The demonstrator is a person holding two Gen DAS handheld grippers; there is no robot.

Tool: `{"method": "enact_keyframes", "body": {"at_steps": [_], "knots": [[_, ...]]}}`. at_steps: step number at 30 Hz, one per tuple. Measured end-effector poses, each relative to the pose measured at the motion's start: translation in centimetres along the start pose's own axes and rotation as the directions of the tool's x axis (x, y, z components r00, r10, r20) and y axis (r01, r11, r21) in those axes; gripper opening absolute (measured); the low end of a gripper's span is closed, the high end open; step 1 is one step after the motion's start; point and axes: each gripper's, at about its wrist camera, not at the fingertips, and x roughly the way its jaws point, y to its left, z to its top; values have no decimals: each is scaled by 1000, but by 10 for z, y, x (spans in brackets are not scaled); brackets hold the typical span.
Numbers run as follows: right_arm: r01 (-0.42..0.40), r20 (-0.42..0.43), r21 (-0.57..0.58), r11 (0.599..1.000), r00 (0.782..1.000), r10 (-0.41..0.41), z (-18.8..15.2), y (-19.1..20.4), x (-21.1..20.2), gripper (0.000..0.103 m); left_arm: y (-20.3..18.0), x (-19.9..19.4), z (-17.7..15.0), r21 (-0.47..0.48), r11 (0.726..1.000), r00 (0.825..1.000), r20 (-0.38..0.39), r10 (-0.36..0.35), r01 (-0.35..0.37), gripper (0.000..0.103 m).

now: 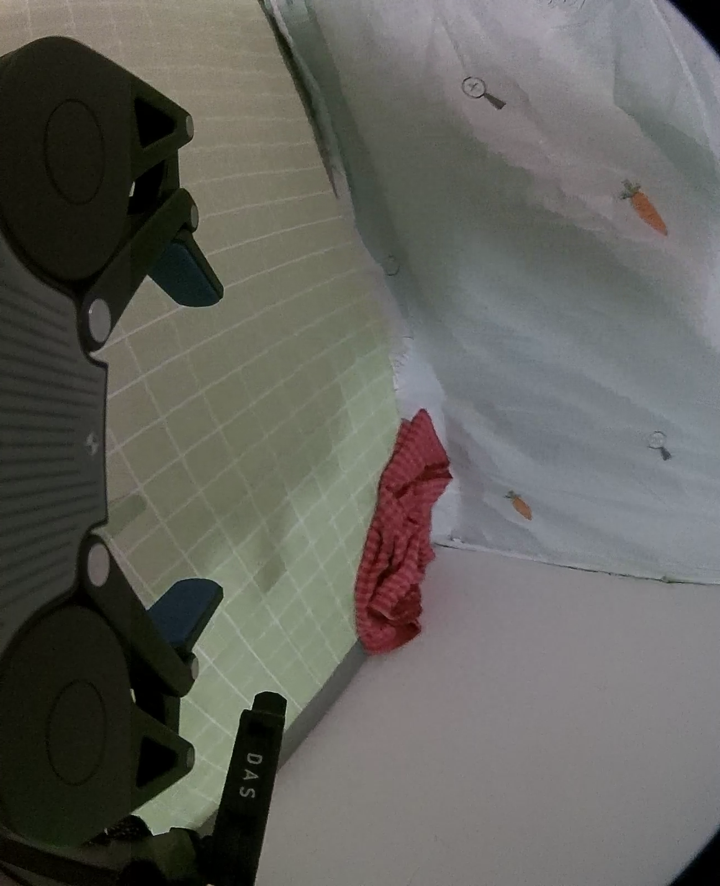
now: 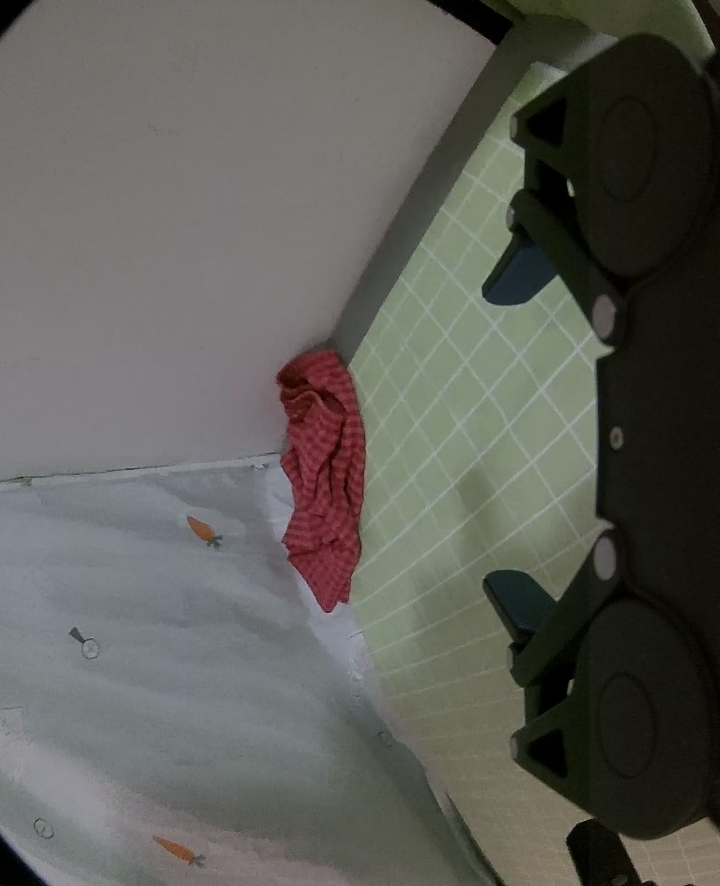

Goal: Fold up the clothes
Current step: 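Reach both tools to the red gingham cloth and close on its edge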

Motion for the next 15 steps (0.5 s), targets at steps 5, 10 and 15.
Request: {"method": "enact_keyframes", "body": {"at_steps": [5, 10, 15], "knots": [[-11, -25, -9, 1000, 1000, 11, 7, -4, 22, 103, -5, 27, 11, 1, 1000, 999, -43, 5, -5, 103], [-2, -32, -59, 998, 999, 0, 23, -18, 63, 103, -9, 71, 33, -7, 1000, 996, -91, 9, -9, 103], [7, -38, -73, 997, 999, -10, 44, -57, 125, 103, -19, 151, 73, -15, 1000, 992, -127, 19, -21, 103]]}}
